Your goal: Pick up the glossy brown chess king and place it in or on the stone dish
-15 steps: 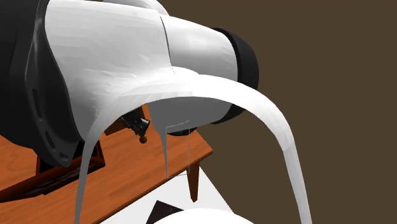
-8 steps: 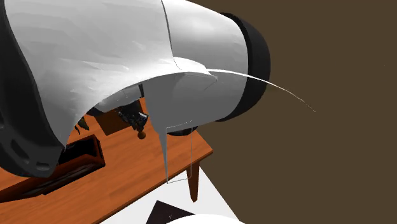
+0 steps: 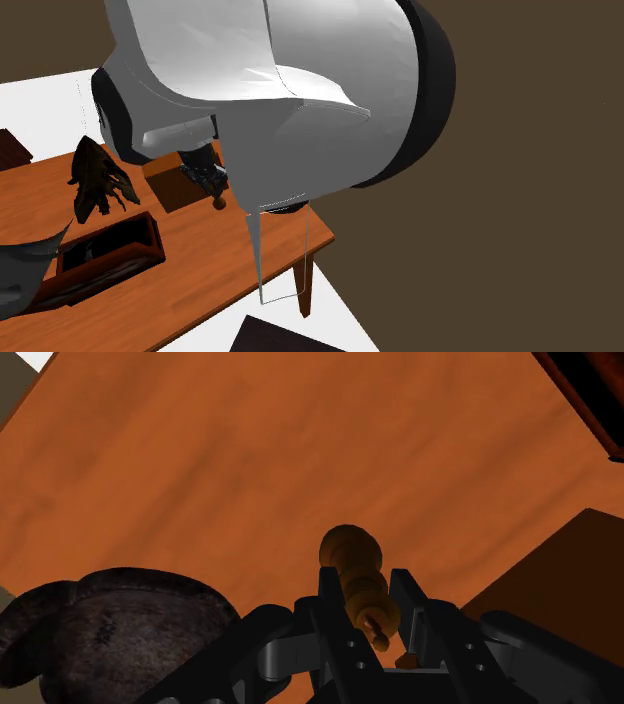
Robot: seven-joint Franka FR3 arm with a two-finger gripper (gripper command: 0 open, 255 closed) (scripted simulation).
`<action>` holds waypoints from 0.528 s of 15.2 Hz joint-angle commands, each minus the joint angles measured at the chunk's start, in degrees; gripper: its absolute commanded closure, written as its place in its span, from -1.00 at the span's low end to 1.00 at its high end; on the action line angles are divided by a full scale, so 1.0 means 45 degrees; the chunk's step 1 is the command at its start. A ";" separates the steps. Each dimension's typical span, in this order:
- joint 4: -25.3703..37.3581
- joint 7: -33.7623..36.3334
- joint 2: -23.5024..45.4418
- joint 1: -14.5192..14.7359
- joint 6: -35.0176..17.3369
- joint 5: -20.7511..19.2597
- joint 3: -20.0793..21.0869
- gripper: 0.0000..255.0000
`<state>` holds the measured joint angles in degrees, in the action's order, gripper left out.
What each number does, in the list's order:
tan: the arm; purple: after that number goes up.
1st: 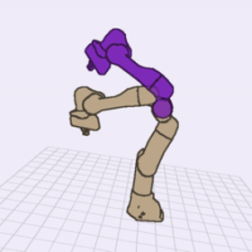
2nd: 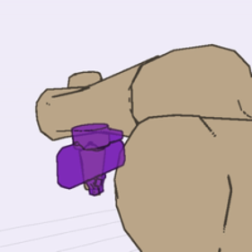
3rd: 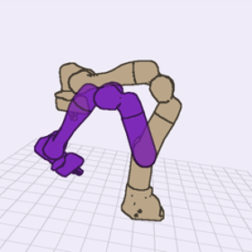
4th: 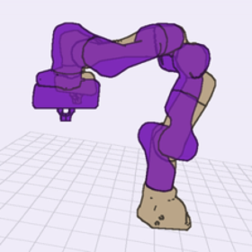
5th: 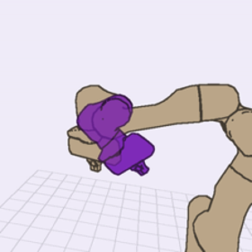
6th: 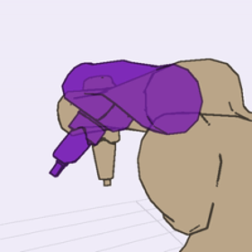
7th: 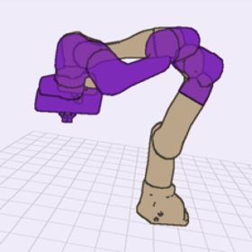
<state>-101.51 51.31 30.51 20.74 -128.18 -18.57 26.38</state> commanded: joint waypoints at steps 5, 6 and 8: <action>0.0237 -0.0213 -0.0553 -0.0125 0.0746 0.0337 0.0213 1.00; 0.0285 -0.0250 -0.0642 -0.0146 0.0874 0.0393 0.0246 1.00; 0.0390 -0.0322 -0.0815 -0.0184 0.1134 0.0501 0.0308 1.00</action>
<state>-100.10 50.14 27.24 20.06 -123.79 -16.60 27.63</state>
